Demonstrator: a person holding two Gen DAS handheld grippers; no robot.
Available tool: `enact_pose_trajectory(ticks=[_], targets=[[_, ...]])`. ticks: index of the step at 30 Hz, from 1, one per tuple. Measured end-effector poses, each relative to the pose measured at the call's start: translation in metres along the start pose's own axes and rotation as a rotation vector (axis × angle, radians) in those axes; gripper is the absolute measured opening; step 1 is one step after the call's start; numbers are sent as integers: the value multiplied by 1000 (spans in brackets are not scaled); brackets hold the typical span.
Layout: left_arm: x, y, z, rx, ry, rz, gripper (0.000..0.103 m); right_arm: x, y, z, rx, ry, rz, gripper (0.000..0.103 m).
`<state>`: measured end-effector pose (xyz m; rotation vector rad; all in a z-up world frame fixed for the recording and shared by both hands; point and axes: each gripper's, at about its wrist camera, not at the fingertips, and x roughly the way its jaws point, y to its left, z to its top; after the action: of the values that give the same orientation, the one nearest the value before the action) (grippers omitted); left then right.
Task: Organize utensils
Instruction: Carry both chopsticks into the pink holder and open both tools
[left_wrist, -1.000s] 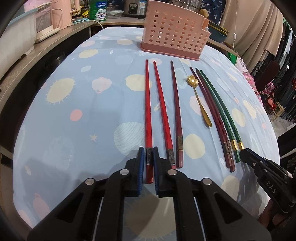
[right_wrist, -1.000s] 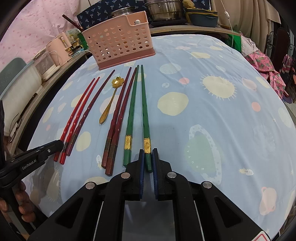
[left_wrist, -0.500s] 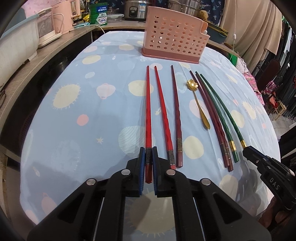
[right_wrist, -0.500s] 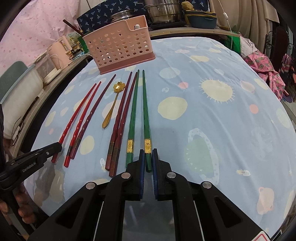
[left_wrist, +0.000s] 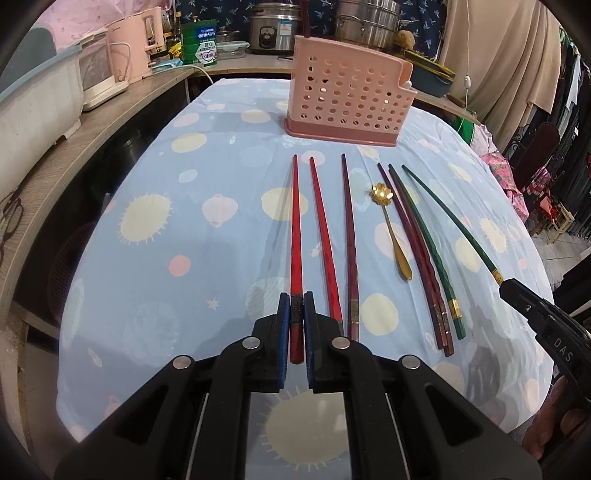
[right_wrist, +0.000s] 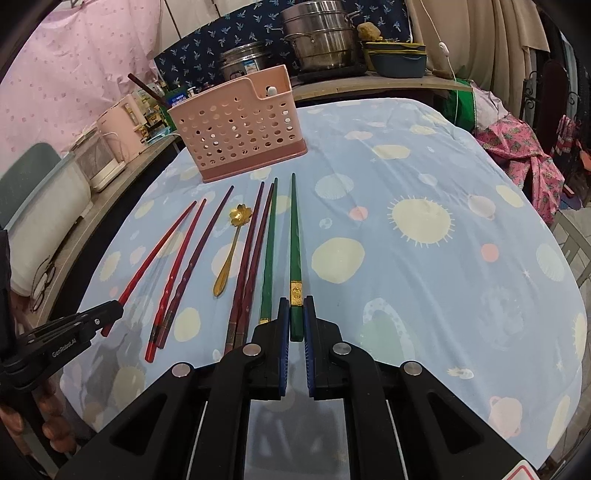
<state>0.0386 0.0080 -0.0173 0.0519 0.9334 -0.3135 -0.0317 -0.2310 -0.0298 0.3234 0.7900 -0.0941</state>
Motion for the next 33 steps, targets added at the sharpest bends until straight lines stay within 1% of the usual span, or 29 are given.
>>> enact_pose_trajectory(ticks=[7, 18, 27, 33], targets=[[-13, 4, 18, -16, -46, 3, 7, -10, 2, 18, 0, -47, 10, 7], [-49, 16, 57, -52, -154, 10, 7, -34, 4, 52, 6, -133, 25, 7], [-79, 17, 85, -52, -224, 3, 7, -59, 12, 81, 3, -196, 21, 7], [-93, 17, 104, -50, -260, -7, 7, -69, 17, 99, -1, -220, 17, 7]])
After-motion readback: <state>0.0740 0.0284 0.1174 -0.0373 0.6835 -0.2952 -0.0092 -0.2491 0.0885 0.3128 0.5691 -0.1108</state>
